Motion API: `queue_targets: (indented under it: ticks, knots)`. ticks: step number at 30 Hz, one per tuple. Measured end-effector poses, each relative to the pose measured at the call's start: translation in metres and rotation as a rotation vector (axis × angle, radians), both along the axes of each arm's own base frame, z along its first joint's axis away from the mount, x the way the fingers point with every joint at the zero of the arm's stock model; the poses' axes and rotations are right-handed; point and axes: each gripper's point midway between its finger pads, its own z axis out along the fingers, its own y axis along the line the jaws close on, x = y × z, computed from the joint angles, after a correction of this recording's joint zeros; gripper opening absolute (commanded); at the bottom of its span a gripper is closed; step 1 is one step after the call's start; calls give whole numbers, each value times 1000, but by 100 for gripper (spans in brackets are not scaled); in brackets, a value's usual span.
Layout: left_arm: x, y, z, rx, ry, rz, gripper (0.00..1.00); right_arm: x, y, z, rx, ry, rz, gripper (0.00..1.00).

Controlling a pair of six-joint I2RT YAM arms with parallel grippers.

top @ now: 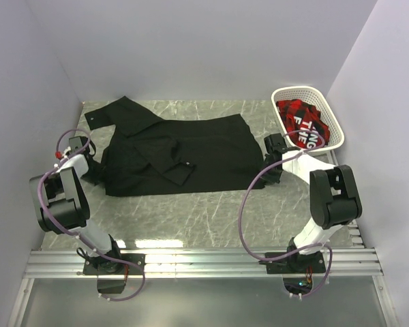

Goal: Fold and stack the long sleeve shirts
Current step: Fold the shirt

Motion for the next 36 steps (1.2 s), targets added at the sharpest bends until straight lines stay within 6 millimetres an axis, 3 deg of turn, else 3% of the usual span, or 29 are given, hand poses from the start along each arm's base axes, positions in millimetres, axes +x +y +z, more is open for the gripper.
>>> queue_targets:
  ticks: [1,4,5,7,9,14,16,20,22,25,30,36]
  knots:
    - [-2,1,1,5,4,2,63,-4,-3,0,-13,4,6,37]
    - [-9,3,5,15,13,16,79,-7,-5,10,-32,-11,19,55]
    - [-12,2,8,14,17,20,87,-7,-5,16,-39,-26,22,58]
    - [-16,2,17,18,6,27,92,-4,-1,29,-45,-65,44,64]
    - [-17,2,34,31,-28,28,97,1,10,47,-43,-121,84,65]
    - [-11,-14,88,74,-179,-31,98,10,62,87,63,-269,238,64]
    - [-6,-34,104,80,-229,-111,98,10,86,96,128,-309,299,63]
    - [2,-85,116,56,-275,-301,97,10,143,108,312,-361,402,63]
    - [2,-106,116,38,-292,-381,97,9,172,109,405,-368,439,63]
    - [-7,-122,107,12,-288,-443,97,8,209,104,514,-357,473,64]
    - [-27,-123,82,11,-228,-465,97,0,263,80,643,-279,505,66]
    - [-33,-119,74,30,-216,-460,97,-2,297,59,711,-210,504,66]
